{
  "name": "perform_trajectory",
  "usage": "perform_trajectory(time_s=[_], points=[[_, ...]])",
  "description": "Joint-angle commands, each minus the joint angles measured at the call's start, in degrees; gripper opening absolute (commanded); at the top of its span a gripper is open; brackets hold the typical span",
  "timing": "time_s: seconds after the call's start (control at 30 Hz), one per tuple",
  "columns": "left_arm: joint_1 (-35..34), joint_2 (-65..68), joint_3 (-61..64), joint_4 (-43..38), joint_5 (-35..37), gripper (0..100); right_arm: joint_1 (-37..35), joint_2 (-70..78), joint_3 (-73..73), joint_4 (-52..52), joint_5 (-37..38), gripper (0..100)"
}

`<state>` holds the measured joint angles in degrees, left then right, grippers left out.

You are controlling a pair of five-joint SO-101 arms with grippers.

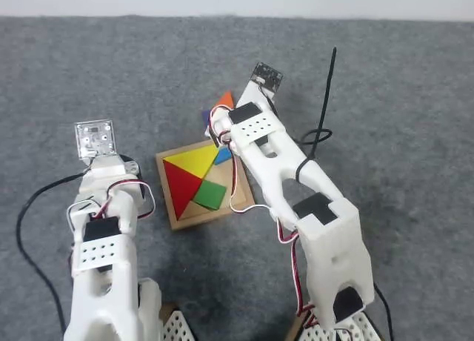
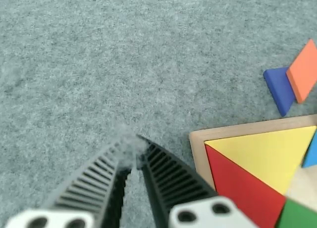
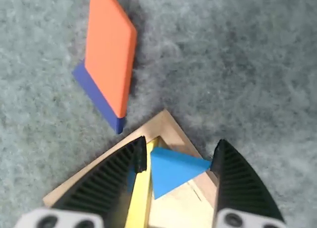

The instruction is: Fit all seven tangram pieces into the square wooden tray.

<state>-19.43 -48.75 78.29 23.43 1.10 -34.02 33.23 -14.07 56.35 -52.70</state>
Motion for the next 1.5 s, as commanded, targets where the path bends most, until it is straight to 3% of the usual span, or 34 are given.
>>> perform_trajectory(time_s=[0.0,0.2,0.37,0.8,1.0,1.1,1.47], points=[[0.1,-1.4,-0.7,-1.3,-0.7,1,0.5,-0.8,-3.6,0.8,5.9,20.8],[0.1,-1.4,-0.7,-1.3,-0.7,1,0.3,-0.7,-3.7,2.5,11.4,19.0],[0.1,-1.4,-0.7,-1.3,-0.7,1,0.7,-0.7,-3.8,2.9,14.7,4.2],[0.1,-1.4,-0.7,-1.3,-0.7,1,3.0,-4.6,-6.3,8.6,16.0,5.3],[0.1,-1.4,-0.7,-1.3,-0.7,1,2.8,-11.9,-6.6,23.2,30.9,5.0],[0.1,-1.4,-0.7,-1.4,-0.7,1,-0.9,-12.2,-6.6,29.6,31.8,4.8],[0.1,-1.4,-0.7,-1.4,-0.7,1,-4.5,-4.5,-5.5,27.3,31.8,2.4]])
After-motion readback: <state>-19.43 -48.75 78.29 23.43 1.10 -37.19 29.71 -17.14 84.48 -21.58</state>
